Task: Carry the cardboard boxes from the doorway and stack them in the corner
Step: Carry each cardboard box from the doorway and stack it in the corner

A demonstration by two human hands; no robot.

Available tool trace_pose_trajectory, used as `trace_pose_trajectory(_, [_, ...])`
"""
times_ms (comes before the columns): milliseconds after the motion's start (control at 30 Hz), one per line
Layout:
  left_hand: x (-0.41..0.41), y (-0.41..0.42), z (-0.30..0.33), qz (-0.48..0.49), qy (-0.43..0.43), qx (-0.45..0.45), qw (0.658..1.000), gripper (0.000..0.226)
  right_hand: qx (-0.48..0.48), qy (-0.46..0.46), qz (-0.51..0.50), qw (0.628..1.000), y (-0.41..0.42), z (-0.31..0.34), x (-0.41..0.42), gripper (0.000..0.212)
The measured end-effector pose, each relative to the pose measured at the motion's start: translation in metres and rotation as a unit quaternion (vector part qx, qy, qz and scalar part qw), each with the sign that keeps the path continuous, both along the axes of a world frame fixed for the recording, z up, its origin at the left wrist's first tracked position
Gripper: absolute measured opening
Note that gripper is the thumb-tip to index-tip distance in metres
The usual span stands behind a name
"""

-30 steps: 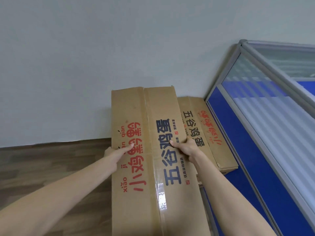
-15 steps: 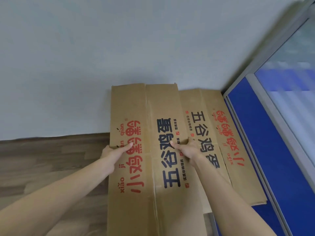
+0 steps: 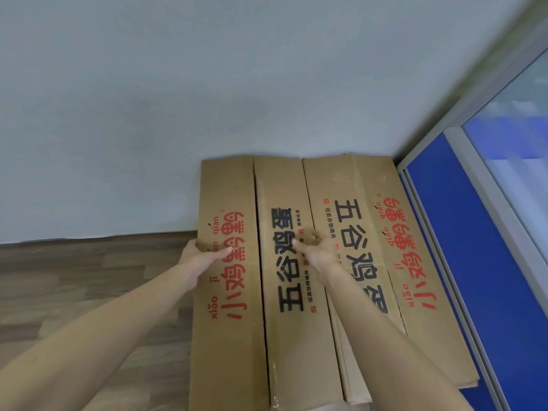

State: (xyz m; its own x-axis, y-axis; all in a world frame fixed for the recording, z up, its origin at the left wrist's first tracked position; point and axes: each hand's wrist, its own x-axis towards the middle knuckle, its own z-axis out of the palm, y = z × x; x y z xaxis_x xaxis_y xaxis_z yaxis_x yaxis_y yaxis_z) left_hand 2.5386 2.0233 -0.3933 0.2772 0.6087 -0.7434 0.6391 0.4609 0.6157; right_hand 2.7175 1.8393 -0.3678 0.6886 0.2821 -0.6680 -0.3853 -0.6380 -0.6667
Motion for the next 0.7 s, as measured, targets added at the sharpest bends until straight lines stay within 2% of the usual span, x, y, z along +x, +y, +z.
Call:
trace_pose_trajectory(133, [0.002, -0.003, -0.01, -0.025, 0.028, 0.061, 0.997, 0.101, -0.022, -0.017, 0.047, 0.999, 0.004, -0.007, -0.009, 0.07])
trace_pose_trajectory(200, [0.0, -0.008, -0.011, -0.069, 0.047, 0.111, 0.99, 0.106, -0.029, -0.023, 0.066, 0.997, 0.006, -0.009, -0.011, 0.07])
trace_pose_trajectory(300, [-0.001, -0.02, -0.02, -0.22, 0.116, 0.226, 0.942, 0.115, -0.041, -0.034, 0.092, 0.994, 0.005, -0.011, -0.009, 0.069])
trace_pose_trajectory(367, [-0.002, -0.031, -0.027, -0.286, 0.15, 0.267, 0.908, 0.109, -0.053, -0.044, 0.123, 0.99, 0.002, -0.011, -0.008, 0.067])
trace_pose_trajectory(433, [-0.001, -0.038, -0.028, -0.307, 0.167, 0.282, 0.894, 0.105, -0.071, -0.061, 0.158, 0.983, -0.002, -0.011, -0.008, 0.063])
trace_pose_trajectory(567, [0.003, -0.039, -0.027, -0.312, 0.176, 0.278, 0.891, 0.104, -0.099, -0.074, 0.204, 0.971, -0.005, -0.016, -0.009, 0.06])
trace_pose_trajectory(700, [-0.002, -0.03, -0.016, -0.355, 0.181, 0.24, 0.885, 0.101, -0.092, -0.025, 0.211, 0.973, -0.007, -0.006, -0.011, 0.066])
